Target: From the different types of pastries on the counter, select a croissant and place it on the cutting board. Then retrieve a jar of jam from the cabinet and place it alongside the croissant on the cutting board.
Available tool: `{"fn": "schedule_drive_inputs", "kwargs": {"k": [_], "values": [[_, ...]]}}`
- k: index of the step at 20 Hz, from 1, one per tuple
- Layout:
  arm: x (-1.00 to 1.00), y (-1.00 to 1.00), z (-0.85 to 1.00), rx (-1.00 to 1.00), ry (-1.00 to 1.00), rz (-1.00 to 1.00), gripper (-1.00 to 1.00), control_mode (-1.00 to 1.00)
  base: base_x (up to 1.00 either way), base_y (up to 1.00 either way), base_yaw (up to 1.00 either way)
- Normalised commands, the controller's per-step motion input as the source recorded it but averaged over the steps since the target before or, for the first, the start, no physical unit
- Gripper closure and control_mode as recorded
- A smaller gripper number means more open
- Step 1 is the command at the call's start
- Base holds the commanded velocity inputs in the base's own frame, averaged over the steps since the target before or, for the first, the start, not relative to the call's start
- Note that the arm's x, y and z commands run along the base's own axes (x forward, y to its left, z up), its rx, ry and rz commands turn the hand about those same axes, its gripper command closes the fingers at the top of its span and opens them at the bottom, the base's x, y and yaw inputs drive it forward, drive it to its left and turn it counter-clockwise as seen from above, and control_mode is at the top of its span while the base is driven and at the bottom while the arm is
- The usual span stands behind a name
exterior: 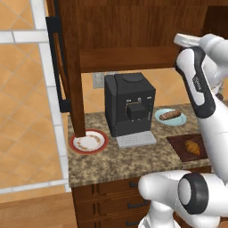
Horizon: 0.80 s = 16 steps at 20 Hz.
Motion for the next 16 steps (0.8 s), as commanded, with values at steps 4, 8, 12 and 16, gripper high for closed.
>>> {"fn": "schedule_drive_inputs", "kwargs": {"k": [4, 8, 12, 16], "values": [[-0.92, -0.25, 0.0, 0.05, 0.0, -0.15, 1.0, -1.0, 0.0, 0.0, 0.0], [-0.66, -0.05, -0.08, 0.01, 0.01, -0.14, 1.0, -1.0, 0.0, 0.0, 0.0], [-0.46, 0.0, -0.3, 0.0, 0.06, -0.11, 1.0, -1.0, 0.0, 0.0, 0.0], [-0.14, -0.18, -0.38, 0.0, 0.09, -0.1, 1.0, -1.0, 0.0, 0.0, 0.0]]}}
